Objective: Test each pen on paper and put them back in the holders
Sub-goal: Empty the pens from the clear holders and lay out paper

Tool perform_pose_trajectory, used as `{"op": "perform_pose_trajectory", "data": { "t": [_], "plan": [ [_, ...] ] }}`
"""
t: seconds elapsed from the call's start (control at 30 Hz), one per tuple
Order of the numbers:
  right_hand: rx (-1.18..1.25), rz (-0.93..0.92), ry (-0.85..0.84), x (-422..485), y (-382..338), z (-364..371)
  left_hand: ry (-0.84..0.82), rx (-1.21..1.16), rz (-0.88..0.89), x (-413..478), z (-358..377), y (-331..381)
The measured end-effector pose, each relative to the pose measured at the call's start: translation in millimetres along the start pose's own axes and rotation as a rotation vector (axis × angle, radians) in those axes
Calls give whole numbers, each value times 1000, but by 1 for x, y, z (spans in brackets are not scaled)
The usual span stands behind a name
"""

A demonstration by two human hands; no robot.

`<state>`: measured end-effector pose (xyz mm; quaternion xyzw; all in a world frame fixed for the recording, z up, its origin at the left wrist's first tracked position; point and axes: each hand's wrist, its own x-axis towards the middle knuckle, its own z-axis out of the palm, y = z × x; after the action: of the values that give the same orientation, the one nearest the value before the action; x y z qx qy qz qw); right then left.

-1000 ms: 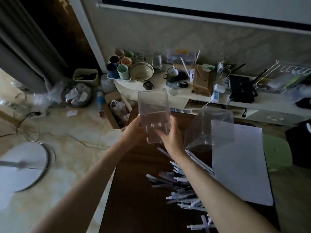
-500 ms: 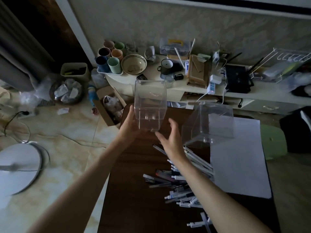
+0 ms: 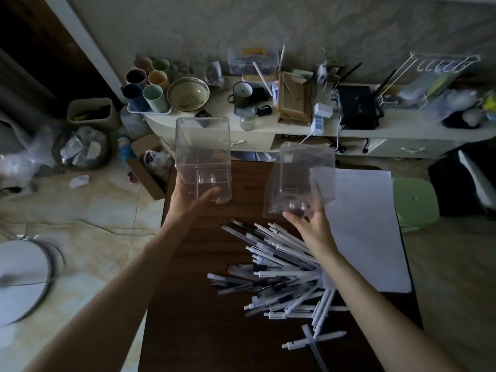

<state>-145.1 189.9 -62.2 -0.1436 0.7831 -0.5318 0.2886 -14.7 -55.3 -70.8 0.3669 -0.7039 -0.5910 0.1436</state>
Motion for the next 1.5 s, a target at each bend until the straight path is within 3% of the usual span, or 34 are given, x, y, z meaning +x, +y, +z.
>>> {"op": "perform_pose_trajectory", "data": {
  "t": [0.23, 0.43, 0.5, 0.63, 0.7, 0.77, 0.9, 1.07, 1.2, 1.37, 1.5],
  "plan": [
    [-20, -25, -30, 39, -23, 36, 7, -35, -36, 2, -2, 1],
    [-224, 17, -373, 53, -34, 29, -203, -83, 5, 7, -7, 12],
    [-306, 25, -403, 50, -32, 15, -260, -127, -31, 3, -10, 21],
    [-331, 46, -278, 10, -12, -19, -103, 181, -40, -19, -15, -12],
    [-414, 16, -246, -25, 7, -36, -34, 368, -138, -52, -2, -32],
    [-505, -42, -192, -65, 30, -51, -58, 447, -193, -99, 20, -45],
    [-600, -95, -74, -143, 72, -72, -321, 708, 133, -176, 58, -72],
    [-835, 93, -277, -203, 105, -60, -450, 996, 416, -222, 86, -83],
    [-890, 137, -234, -220, 122, -39, -472, 1109, 488, -225, 95, -90],
    [-778, -131, -81, -204, 130, -5, -460, 1148, 516, -214, 93, -95],
    [-804, -241, -68, -173, 118, 22, -388, 1138, 512, -198, 86, -93]
  ]
}}
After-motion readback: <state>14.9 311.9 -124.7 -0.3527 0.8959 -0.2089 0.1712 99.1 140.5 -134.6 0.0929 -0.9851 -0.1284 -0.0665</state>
